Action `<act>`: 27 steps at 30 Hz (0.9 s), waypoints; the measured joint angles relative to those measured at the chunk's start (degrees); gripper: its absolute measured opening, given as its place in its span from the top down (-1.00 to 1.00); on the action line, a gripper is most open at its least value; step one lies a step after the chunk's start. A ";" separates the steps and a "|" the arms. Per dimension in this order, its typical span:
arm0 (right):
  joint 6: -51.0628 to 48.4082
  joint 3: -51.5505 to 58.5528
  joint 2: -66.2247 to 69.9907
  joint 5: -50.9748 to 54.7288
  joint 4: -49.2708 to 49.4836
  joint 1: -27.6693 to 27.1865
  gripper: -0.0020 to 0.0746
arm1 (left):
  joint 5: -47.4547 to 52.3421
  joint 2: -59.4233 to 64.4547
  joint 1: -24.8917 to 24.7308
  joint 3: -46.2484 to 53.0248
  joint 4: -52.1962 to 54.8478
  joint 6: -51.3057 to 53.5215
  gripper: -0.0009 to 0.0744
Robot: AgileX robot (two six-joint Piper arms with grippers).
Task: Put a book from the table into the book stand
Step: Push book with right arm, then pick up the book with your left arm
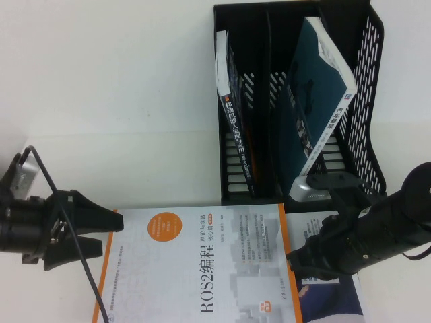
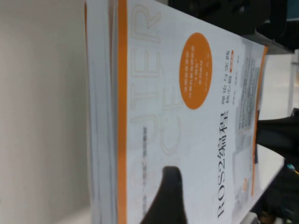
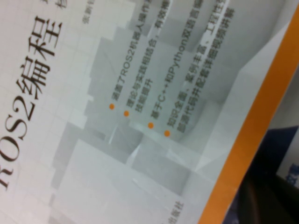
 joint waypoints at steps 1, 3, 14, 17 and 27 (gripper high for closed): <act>0.00 0.00 0.00 0.00 0.00 0.00 0.95 | 0.60 1.50 0.25 -0.80 -0.24 0.62 -0.59; 0.00 0.00 0.00 0.00 0.00 0.00 0.95 | 1.00 3.82 1.23 -1.88 -0.87 1.73 -0.59; 0.00 -0.10 0.00 0.00 0.05 0.00 0.95 | 1.00 9.06 4.83 -2.25 -1.25 3.38 -0.60; 0.00 -0.10 0.00 0.00 0.05 0.00 0.95 | 1.00 10.68 4.83 -2.27 -1.25 3.81 -0.60; 0.00 -0.10 0.00 0.00 0.05 0.00 0.95 | 0.90 19.77 4.21 -2.55 -3.12 4.75 -0.60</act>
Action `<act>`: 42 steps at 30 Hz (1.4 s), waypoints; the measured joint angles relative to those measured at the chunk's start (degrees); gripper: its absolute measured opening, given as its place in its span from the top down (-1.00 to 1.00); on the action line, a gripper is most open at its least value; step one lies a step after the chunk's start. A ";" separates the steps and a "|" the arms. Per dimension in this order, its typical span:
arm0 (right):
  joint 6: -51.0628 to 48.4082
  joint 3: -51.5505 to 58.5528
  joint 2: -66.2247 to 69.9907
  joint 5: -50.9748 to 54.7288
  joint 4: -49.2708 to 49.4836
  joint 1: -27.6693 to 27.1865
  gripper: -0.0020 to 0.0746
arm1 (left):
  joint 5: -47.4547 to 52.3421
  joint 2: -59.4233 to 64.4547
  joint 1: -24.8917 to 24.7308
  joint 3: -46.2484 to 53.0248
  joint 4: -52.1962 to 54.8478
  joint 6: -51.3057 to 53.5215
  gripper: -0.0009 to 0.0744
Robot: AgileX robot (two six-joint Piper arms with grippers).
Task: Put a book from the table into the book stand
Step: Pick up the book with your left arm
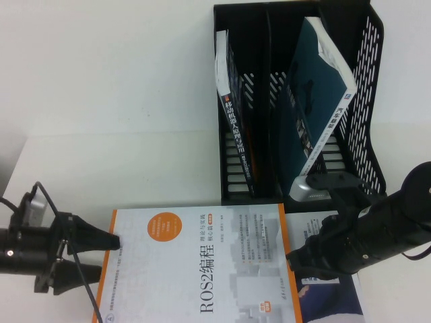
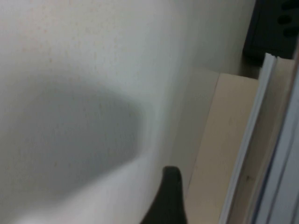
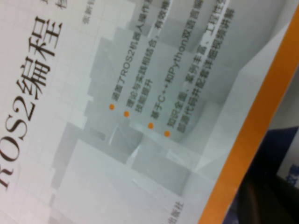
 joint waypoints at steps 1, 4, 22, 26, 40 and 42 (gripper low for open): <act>0.00 0.00 0.00 0.00 0.00 0.00 0.95 | 0.00 0.38 -0.27 0.14 -0.80 0.49 -0.60; 0.00 0.00 0.00 0.00 0.22 0.00 0.95 | -0.08 0.68 -0.91 0.88 -2.71 1.52 -0.60; -7.38 -0.11 2.43 0.02 13.45 0.00 0.95 | -0.08 0.77 -6.47 1.02 -5.04 1.25 -0.56; -10.41 -0.11 2.67 0.02 16.28 0.00 0.95 | -1.02 0.77 -7.06 1.02 -4.82 1.27 -0.36; -15.95 0.11 2.90 0.02 18.20 -0.11 0.95 | -0.43 0.64 -8.25 1.02 -4.80 2.48 0.21; -14.37 0.11 2.40 0.02 15.67 -0.11 0.95 | -0.58 -0.07 -8.25 0.92 -4.27 2.48 0.21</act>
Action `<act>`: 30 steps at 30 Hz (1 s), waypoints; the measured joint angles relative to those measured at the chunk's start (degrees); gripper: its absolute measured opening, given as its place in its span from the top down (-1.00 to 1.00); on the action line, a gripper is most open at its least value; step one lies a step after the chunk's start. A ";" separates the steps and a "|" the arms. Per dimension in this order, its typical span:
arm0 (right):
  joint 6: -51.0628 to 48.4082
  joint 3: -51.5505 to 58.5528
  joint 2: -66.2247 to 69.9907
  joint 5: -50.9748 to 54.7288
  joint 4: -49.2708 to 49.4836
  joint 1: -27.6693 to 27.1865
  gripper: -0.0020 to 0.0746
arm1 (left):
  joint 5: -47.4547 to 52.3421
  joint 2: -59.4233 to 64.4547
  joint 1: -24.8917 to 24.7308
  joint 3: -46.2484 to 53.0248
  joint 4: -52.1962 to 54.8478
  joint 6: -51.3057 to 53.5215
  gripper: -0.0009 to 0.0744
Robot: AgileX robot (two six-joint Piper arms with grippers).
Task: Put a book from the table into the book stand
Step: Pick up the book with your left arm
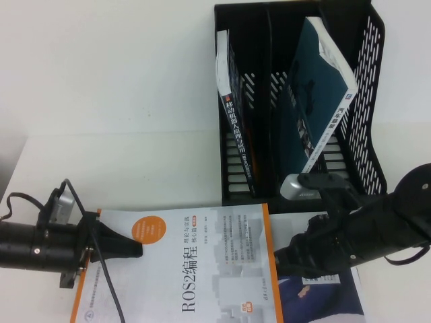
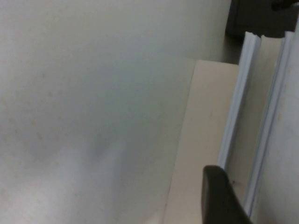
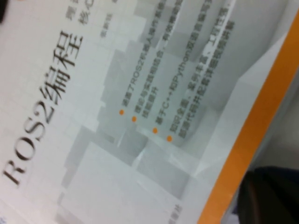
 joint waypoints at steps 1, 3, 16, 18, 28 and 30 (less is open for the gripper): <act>1.02 0.00 -0.35 -0.30 -1.56 0.12 0.95 | 0.02 -0.51 0.00 -0.12 0.45 -0.56 0.21; 4.86 0.00 -1.79 -0.28 -7.20 0.21 0.95 | -0.11 -2.12 0.12 -0.66 1.72 -1.77 0.22; 23.93 0.00 -15.49 3.26 -33.98 -3.50 0.95 | 0.23 -23.01 1.92 -2.46 5.04 -9.46 0.71; 24.75 0.00 -16.33 3.69 -34.86 -3.88 0.95 | 0.63 -26.55 1.92 -2.46 4.89 -10.10 0.70; 26.15 0.00 -16.99 3.69 -37.65 -4.66 0.95 | 0.75 -34.00 0.18 -2.87 5.97 -13.92 0.70; 26.20 0.00 -16.99 3.69 -38.39 -4.77 0.95 | 0.96 -34.27 0.04 -3.80 6.36 -15.64 0.70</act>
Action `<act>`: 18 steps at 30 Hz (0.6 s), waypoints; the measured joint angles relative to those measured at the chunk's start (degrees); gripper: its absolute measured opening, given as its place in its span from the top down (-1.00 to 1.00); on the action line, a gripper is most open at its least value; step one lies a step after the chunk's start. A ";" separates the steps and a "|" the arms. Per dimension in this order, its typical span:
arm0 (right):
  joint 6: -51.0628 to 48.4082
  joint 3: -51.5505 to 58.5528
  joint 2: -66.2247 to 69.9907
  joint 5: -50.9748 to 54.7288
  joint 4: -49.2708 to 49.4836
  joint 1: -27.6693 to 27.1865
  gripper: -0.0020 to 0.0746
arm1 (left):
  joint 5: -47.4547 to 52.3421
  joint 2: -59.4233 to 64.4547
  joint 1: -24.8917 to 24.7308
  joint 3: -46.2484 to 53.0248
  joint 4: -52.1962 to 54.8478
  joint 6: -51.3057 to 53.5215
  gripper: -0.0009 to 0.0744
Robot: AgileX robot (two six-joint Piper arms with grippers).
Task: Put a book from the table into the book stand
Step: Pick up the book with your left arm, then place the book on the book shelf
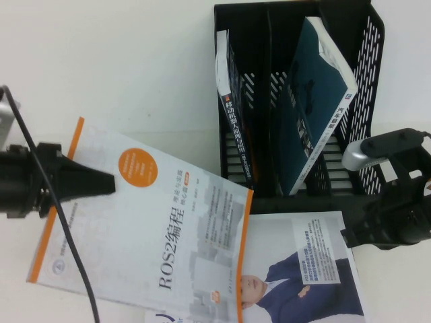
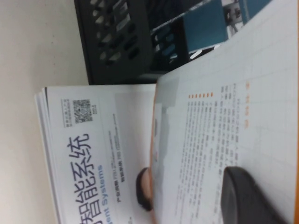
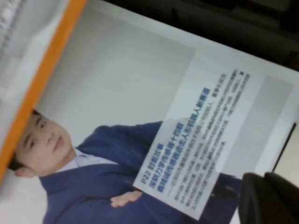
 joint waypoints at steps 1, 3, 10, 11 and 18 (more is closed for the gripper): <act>0.00 0.00 0.00 0.00 -0.30 -0.11 0.95 | 0.26 -0.24 0.00 -0.96 0.62 -1.46 0.70; 0.22 0.00 0.00 0.00 -0.84 -0.38 0.95 | 0.40 -0.45 -0.10 -3.92 2.67 -4.46 0.70; 1.45 0.00 0.00 0.00 -4.31 -0.59 0.95 | 1.85 -0.45 -5.97 -17.54 15.02 -16.04 0.70; 1.45 0.00 0.00 0.00 -4.57 -0.59 0.95 | 2.24 -0.45 -7.36 -19.35 16.01 -17.32 0.70; 7.09 0.00 0.00 0.12 -10.61 -0.59 0.95 | 4.61 -0.45 -15.67 -29.11 16.70 -24.12 0.70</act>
